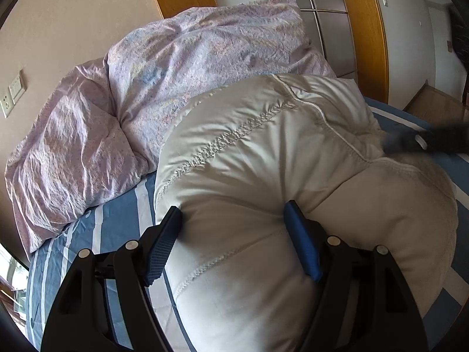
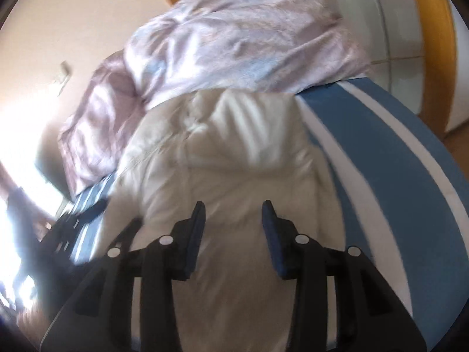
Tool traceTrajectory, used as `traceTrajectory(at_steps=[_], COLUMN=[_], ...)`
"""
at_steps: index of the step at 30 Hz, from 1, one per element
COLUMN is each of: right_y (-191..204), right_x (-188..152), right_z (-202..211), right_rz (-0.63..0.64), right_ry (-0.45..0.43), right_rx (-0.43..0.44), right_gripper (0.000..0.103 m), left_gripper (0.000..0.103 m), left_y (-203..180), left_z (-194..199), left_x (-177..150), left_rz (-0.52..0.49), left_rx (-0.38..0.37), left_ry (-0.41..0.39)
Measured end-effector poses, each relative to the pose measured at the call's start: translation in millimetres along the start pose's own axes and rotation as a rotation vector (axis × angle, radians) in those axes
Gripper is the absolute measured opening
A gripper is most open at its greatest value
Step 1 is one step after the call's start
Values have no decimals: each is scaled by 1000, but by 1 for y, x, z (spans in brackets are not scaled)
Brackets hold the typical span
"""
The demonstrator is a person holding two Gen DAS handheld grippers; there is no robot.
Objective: Fold large clothes
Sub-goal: 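Open both tools and withdraw from the folded jacket, then grasp the beige jacket bundle with the left tool while the right tool grasps its folded end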
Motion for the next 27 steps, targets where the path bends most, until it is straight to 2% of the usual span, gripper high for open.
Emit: traceTrajectory(at_steps=[2,6,11,14,16,17,18,19,20,22,24,27], right_y=[-4,-13,-18,-14,-11,-10,-11,-12,-15,-27,-40,-65], right_x=[-11,-17,-22,-16,-8,-3,6,12,19,29,31,25], right_z=[-12,-31,-34,-29,-17,-8,8,18,31,45,46,34], right_rz=[24,-20,-32,-40,-24,-14,-9,-11,-22,-78,-123,-167], right_ry=[38,49,34,88,117,111,82,57,32,43,104,248], right_rx=[-50,-15,12,-14,-65,-92,-126,-142,-150,-146,-158,-244], right_gripper=[45,45,45,45,54,71,84,101,101,101,101,101], left_gripper=[73,73,73,73,74,75,78,83,85,90,93,94], left_y=[-2,-4,-5,5,20,32,46,60,71,90,103,111], left_z=[0,-1,0,5,15,21,27,32,33,30,24,11], left_x=[1,2,2,3,3,3,3,3,2,-1,-5,-13], left_rz=[-4,-5,14,71,145,197,254,300,337,414,475,544], left_rx=[2,15,11,-43,-111,-150,-190,-224,-254,-335,-382,-455], left_ry=[-5,-3,-15,-27,-14,-12,-16,-17,-8,28,66,132])
Point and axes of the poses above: each gripper's, at about its wrist camera, not at the fingertips, and z roughly against the way its jaws point, y to its left, x to its top, the point moved 8 cm from there along -z, roughly the way its jaws point, and after that the axes turned 4 degrees about x, right-handed, at the moved point
